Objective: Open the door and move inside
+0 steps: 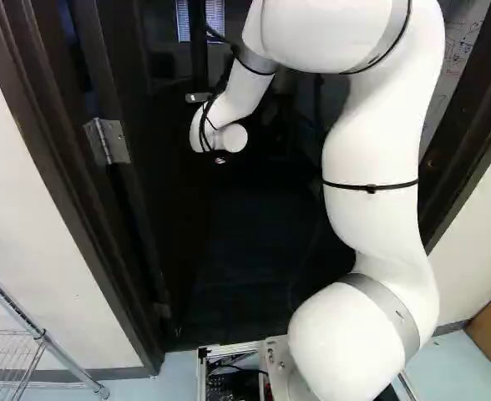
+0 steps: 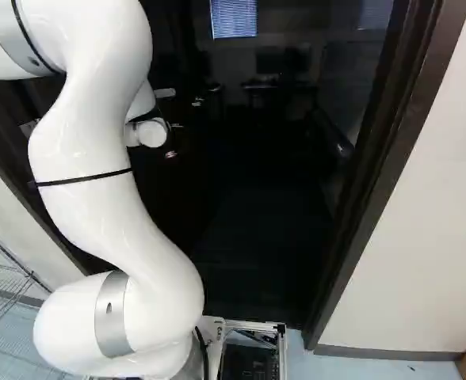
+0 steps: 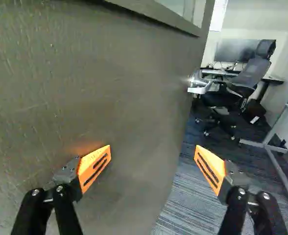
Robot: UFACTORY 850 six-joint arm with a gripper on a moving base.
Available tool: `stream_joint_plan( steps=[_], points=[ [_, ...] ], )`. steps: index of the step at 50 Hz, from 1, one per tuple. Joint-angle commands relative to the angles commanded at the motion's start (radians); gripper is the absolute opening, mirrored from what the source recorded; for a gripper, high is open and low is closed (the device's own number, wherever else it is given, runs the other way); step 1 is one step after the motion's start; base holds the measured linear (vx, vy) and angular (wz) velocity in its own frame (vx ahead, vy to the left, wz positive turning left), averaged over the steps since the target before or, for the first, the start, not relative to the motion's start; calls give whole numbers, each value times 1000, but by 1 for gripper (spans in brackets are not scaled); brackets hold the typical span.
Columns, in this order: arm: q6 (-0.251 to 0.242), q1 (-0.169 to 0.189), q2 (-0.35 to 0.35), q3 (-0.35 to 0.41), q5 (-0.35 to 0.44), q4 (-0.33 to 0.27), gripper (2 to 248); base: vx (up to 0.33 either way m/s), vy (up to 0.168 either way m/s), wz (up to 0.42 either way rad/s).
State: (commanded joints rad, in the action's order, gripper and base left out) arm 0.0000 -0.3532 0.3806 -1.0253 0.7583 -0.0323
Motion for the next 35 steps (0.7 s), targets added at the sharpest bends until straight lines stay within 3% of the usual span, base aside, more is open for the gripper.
stream_joint_plan(
  steps=[35],
  points=[
    [0,-59,86,-106,0,-62,247,0,0,0]
  ],
)
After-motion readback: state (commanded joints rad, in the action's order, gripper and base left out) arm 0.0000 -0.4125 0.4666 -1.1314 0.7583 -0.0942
